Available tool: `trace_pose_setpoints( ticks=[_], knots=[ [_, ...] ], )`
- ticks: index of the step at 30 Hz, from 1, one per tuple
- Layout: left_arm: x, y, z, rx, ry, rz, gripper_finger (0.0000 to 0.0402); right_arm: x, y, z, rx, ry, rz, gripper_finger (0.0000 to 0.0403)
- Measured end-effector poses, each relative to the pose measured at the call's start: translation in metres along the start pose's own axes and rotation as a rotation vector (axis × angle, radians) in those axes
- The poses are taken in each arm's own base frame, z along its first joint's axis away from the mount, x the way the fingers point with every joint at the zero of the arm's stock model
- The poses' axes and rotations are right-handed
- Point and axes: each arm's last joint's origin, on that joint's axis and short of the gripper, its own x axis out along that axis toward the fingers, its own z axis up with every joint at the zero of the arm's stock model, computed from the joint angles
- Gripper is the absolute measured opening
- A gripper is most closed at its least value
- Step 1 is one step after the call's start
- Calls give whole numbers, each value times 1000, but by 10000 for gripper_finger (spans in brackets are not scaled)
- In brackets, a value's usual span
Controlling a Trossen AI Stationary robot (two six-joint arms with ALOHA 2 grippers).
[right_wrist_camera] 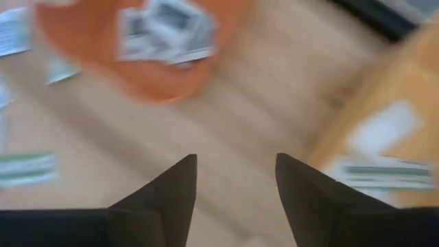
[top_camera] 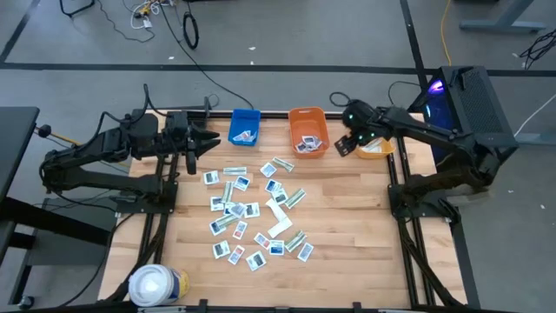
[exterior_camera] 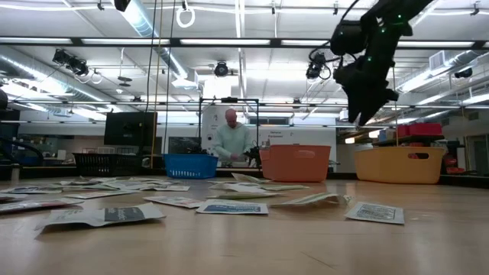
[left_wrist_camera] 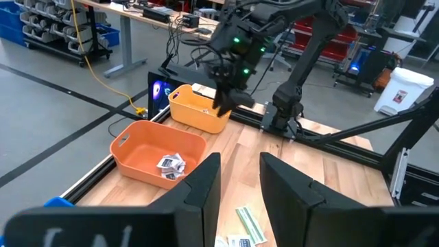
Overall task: Pick & Place First Aid Supplies
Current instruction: Put the bandage into the yellow bin
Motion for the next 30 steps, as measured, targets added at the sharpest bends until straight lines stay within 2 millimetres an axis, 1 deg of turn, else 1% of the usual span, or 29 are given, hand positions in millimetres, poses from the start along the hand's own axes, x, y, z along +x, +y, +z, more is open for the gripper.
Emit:
trace_pose_setpoints(
  ticks=[5,9,16,21,24,26,30],
  knots=[
    [0,0,0,-23,0,0,106,-2,35,-10,-81,-6,114,193],
    [0,0,0,-23,1,0,106,-6,63,-19,-159,-42,187,192],
    [0,0,0,-23,1,0,106,-15,105,-37,-310,-108,317,191],
    [0,0,0,-23,0,0,106,-24,132,-55,-519,-171,409,191],
    [0,0,0,-23,1,0,106,-28,146,-64,-690,-205,485,191],
    [0,0,0,-23,0,0,106,-27,154,-69,-796,-212,541,191],
    [0,0,0,-23,0,0,106,-16,168,-75,-879,-186,604,194]
  ],
)
